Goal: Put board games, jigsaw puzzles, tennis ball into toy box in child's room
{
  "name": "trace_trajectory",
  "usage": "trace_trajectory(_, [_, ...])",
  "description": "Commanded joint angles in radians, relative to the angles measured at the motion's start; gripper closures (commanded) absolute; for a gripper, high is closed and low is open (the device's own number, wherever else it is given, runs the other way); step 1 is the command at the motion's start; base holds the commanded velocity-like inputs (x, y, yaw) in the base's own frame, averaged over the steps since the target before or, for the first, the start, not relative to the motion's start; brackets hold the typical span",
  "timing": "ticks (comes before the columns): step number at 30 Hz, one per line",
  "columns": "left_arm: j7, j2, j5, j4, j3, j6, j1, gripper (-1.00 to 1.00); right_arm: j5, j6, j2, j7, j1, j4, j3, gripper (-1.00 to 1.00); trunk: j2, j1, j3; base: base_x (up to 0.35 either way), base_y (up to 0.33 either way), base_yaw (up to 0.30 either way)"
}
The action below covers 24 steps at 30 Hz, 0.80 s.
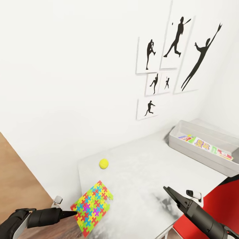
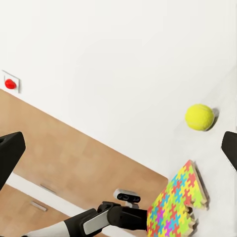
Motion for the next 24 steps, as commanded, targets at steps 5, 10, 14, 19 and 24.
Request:
trace_trajectory(5, [-0.001,0.001,0.007,0.0,-0.007,0.011,-0.001,-1.0,-0.006,0.007,0.0,-0.001,0.0,0.0,0.0,-1.0,-0.001,0.0,-0.001,0.055,-0.057,0.0])
trace_trajectory(10, [-0.001,0.0,0.007,0.0,-0.006,0.011,-0.001,-1.0,-0.006,0.008,-0.001,-0.001,0.0,0.0,0.0,-1.0,-0.001,0.0,-0.001,0.028,-0.011,0.0])
trace_trajectory(14, [-0.001,0.0,0.007,0.0,-0.006,0.011,-0.001,-1.0,-0.006,0.008,0.0,-0.001,0.0,0.0,0.0,-1.0,-0.001,0.0,-0.001,0.015,-0.002,0.0])
trace_trajectory(19, [-0.001,-0.002,0.007,0.0,-0.006,0.011,-0.001,-1.0,-0.006,0.008,-0.001,-0.001,0.0,0.0,0.0,-1.0,-0.001,0.0,-0.001,0.003,0.0,0.0])
trace_trajectory(24, [-0.001,-0.002,0.007,0.0,-0.006,0.011,-0.001,-1.0,-0.006,0.009,-0.001,-0.001,0.0,0.0,0.0,-1.0,-0.001,0.0,-0.001,0.0,0.0,0.0])
